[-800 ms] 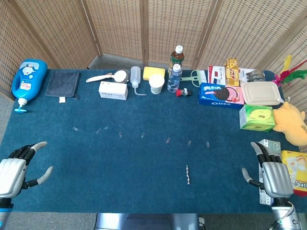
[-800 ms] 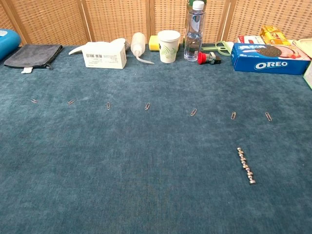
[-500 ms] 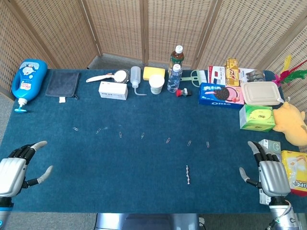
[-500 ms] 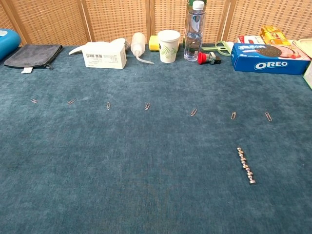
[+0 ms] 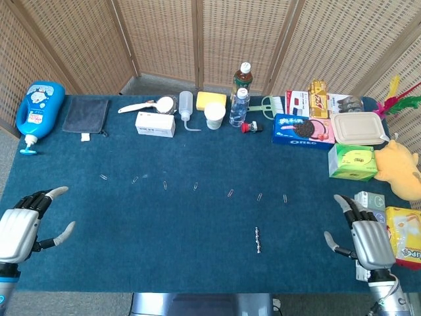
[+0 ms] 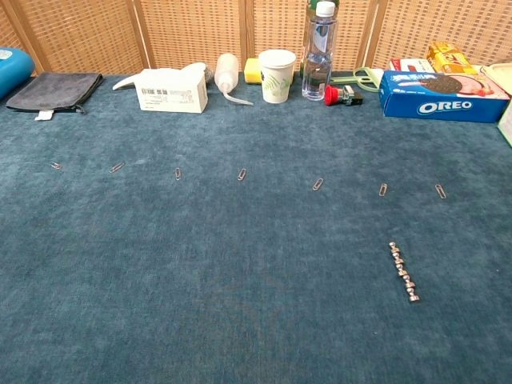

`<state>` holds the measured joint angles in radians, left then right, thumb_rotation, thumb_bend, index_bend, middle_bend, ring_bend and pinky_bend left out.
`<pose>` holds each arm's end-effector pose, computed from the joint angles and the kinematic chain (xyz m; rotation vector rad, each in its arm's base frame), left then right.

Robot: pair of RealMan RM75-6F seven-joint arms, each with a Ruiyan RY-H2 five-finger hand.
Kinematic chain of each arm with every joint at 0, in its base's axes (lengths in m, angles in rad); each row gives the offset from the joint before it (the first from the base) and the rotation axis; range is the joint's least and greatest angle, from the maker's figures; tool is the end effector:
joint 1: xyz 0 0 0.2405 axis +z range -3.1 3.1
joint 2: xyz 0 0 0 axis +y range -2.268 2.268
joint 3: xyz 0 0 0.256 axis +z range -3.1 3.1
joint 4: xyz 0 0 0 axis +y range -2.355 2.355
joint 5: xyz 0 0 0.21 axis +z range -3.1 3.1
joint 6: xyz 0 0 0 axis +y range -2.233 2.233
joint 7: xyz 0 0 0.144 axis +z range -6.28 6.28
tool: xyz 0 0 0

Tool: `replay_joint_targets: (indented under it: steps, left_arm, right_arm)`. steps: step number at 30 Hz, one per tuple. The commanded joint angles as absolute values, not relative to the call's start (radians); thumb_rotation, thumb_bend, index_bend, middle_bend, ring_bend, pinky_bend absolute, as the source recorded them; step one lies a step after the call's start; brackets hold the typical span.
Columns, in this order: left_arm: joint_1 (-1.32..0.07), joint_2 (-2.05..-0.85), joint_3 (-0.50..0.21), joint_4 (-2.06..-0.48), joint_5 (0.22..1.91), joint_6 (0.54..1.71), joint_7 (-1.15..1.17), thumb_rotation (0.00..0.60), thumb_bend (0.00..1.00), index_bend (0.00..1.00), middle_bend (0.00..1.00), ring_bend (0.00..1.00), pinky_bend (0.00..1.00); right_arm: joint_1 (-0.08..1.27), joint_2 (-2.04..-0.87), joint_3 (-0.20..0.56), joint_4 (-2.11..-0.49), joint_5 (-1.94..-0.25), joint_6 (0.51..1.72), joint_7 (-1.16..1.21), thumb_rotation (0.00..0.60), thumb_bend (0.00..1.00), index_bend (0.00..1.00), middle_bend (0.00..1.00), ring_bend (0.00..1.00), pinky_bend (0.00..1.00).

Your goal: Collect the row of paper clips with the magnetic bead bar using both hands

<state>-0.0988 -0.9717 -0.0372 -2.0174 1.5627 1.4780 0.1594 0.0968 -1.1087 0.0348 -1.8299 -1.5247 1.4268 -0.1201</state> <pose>-0.2273 0.1741 0.1688 -1.4506 -0.9514 -1.0252 -0.2640 -0.1764 0.1346 1.4524 -1.0043 0.9575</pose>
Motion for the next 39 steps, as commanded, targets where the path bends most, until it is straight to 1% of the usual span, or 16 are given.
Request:
replay_joint_targets:
  steps: [1,2,8,13,20,23,27,29,30,31,32,33,34,36,39]
  left_arm:
    - [-0.111,-0.967,-0.047,-2.019,1.555,1.467,0.162,0.285,0.50,0.19,0.27,0.25,0.27]
    - [-0.120,-0.966,-0.053,-2.022,1.550,1.459,0.161,0.285,0.50,0.19,0.27,0.25,0.27]
    - [-0.144,-0.966,-0.069,-2.023,1.539,1.437,0.158,0.285,0.50,0.19,0.27,0.25,0.27]
    - [-0.163,-0.963,-0.080,-2.020,1.530,1.421,0.156,0.287,0.50,0.19,0.27,0.25,0.27]
    - [-0.184,-0.958,-0.089,-2.019,1.520,1.402,0.162,0.284,0.51,0.19,0.27,0.25,0.27]
    - [-0.190,-0.959,-0.090,-2.020,1.513,1.395,0.169,0.284,0.50,0.19,0.27,0.25,0.27]
    - [-0.194,-0.961,-0.088,-2.021,1.507,1.389,0.175,0.285,0.50,0.19,0.27,0.25,0.27]
    - [-0.195,-0.963,-0.087,-2.021,1.505,1.388,0.178,0.287,0.50,0.19,0.27,0.25,0.27]
    - [-0.196,-0.963,-0.087,-2.021,1.503,1.387,0.180,0.286,0.51,0.19,0.27,0.25,0.27]
    - [-0.196,-0.963,-0.087,-2.021,1.501,1.387,0.181,0.287,0.50,0.19,0.27,0.25,0.27]
    - [-0.197,-0.963,-0.087,-2.022,1.500,1.387,0.182,0.286,0.50,0.19,0.27,0.25,0.27]
    - [-0.198,-0.963,-0.087,-2.022,1.498,1.386,0.183,0.286,0.50,0.19,0.27,0.25,0.27]
    - [-0.198,-0.963,-0.087,-2.022,1.497,1.385,0.185,0.285,0.50,0.19,0.27,0.25,0.27]
    - [-0.201,-0.964,-0.086,-2.023,1.494,1.381,0.188,0.284,0.50,0.19,0.27,0.25,0.27]
    - [-0.204,-0.966,-0.085,-2.024,1.492,1.377,0.192,0.283,0.50,0.19,0.27,0.25,0.27]
  right_arm:
    - [0.136,-1.090,0.022,-1.846,-1.564,1.366,-0.087,0.411,0.39,0.08,0.16,0.14,0.23]
    - [0.163,-1.081,0.019,-1.857,-1.583,1.328,-0.077,0.411,0.39,0.09,0.16,0.14,0.23]
    - [0.250,-1.062,0.027,-1.885,-1.610,1.213,-0.039,0.410,0.39,0.17,0.21,0.18,0.23]
    - [0.336,-1.069,0.044,-1.891,-1.618,1.110,-0.019,0.406,0.39,0.24,0.21,0.18,0.23]
    - [0.460,-1.104,0.068,-1.871,-1.609,0.960,-0.016,0.405,0.39,0.29,0.22,0.20,0.23]
    - [0.518,-1.126,0.079,-1.851,-1.593,0.887,-0.024,0.405,0.39,0.34,0.22,0.20,0.23]
    - [0.553,-1.153,0.090,-1.824,-1.569,0.852,-0.048,0.394,0.39,0.43,0.22,0.21,0.23]
    - [0.565,-1.167,0.093,-1.811,-1.556,0.842,-0.069,0.355,0.39,0.46,0.21,0.21,0.22]
    - [0.571,-1.177,0.094,-1.802,-1.551,0.840,-0.082,0.308,0.39,0.48,0.21,0.21,0.21]
    - [0.574,-1.183,0.095,-1.797,-1.548,0.840,-0.088,0.241,0.39,0.50,0.20,0.20,0.20]
    - [0.577,-1.189,0.096,-1.792,-1.543,0.838,-0.095,0.192,0.39,0.51,0.19,0.20,0.20]
    - [0.581,-1.196,0.096,-1.784,-1.534,0.836,-0.107,0.110,0.39,0.52,0.19,0.19,0.19]
    - [0.584,-1.202,0.097,-1.778,-1.530,0.835,-0.117,0.049,0.39,0.52,0.17,0.18,0.18]
    - [0.588,-1.214,0.095,-1.766,-1.520,0.835,-0.142,0.001,0.39,0.52,0.16,0.17,0.17]
    - [0.586,-1.230,0.085,-1.753,-1.503,0.841,-0.188,0.000,0.39,0.52,0.15,0.16,0.16]
